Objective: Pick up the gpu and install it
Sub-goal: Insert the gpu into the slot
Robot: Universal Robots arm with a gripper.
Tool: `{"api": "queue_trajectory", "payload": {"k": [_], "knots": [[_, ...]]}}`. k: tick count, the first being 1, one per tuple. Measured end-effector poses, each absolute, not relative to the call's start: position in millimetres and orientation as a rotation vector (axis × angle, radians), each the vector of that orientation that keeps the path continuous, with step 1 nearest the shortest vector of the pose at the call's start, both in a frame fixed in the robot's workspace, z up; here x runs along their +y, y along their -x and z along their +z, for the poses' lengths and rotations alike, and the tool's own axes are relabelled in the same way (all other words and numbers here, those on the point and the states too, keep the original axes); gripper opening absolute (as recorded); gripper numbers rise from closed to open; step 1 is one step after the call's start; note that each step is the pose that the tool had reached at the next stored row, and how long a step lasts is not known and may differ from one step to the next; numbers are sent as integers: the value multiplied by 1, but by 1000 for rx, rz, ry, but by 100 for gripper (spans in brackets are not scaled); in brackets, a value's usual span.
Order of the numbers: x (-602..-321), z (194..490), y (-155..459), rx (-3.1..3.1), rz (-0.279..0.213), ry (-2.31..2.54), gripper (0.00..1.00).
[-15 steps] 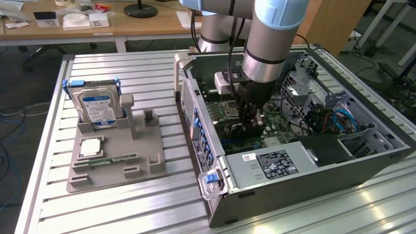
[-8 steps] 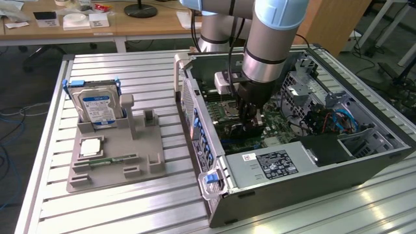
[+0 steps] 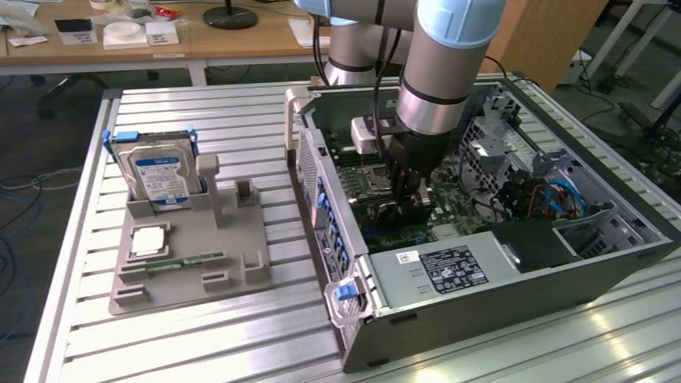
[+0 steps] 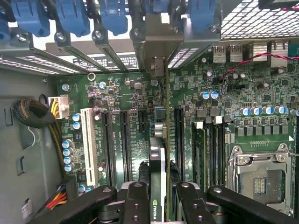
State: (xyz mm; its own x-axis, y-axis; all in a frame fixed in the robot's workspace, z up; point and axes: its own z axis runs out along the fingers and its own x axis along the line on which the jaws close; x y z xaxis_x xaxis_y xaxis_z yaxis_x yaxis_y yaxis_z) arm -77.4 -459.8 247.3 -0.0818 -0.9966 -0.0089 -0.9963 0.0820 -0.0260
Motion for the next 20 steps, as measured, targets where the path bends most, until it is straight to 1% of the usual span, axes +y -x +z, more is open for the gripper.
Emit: {"api": "queue_trajectory", "payload": {"k": [5,6,20], "knots": [[-460,247,77,2287,-8,2106,26],[-460,246,78,2272,-25,2092,26],[-460,246,78,2272,-25,2093,26]]}}
